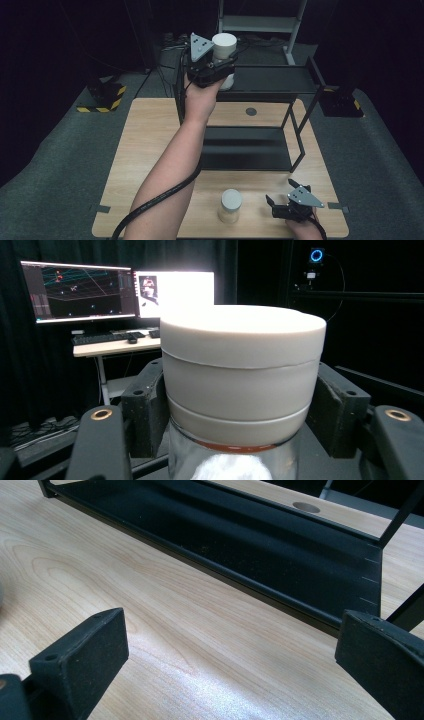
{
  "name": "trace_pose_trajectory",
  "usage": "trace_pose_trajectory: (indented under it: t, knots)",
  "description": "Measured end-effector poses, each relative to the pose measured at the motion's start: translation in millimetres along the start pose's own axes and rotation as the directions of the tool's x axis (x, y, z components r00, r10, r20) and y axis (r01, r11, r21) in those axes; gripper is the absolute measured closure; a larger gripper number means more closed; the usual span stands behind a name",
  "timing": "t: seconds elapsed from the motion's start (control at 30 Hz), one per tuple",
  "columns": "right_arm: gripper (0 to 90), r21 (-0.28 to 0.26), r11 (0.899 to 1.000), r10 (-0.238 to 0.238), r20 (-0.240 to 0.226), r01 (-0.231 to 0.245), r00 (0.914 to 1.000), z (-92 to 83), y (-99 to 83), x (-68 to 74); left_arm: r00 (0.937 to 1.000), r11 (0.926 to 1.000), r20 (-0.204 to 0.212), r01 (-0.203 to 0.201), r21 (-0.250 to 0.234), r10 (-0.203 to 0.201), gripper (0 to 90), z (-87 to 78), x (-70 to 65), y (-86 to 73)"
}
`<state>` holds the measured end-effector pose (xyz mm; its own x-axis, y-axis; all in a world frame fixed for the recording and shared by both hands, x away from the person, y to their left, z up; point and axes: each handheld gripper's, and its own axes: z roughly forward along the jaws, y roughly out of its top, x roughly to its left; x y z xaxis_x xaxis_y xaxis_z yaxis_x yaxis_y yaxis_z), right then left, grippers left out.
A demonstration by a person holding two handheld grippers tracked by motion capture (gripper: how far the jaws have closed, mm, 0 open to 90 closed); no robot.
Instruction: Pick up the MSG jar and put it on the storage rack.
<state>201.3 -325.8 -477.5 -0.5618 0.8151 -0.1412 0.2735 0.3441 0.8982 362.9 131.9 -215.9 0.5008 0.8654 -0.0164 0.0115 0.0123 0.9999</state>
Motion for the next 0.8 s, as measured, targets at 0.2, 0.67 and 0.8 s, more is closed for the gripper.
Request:
trace_pose_trajectory:
  t: [0.2,0.67,0.8]
  knots:
    - [0.0,-0.001,1.000,0.000,0.000,0.000,1.0000,-0.1,-0.2,0.1,1.0000,1.0000,-0.001,0.002,-0.006,-0.002,34.3,0.9,-0.4,-2.0]
    - [0.0,0.001,1.000,-0.005,0.002,0.005,1.0000,0.1,0.2,1.2,0.9999,0.9998,0.005,-0.011,-0.017,0.011,34.1,0.6,0.0,-6.3]
    - [0.0,0.000,1.000,-0.005,0.002,0.005,1.0000,0.0,0.0,1.0,1.0000,0.9998,0.004,-0.006,-0.021,0.006,33.9,0.4,-0.1,-7.4]
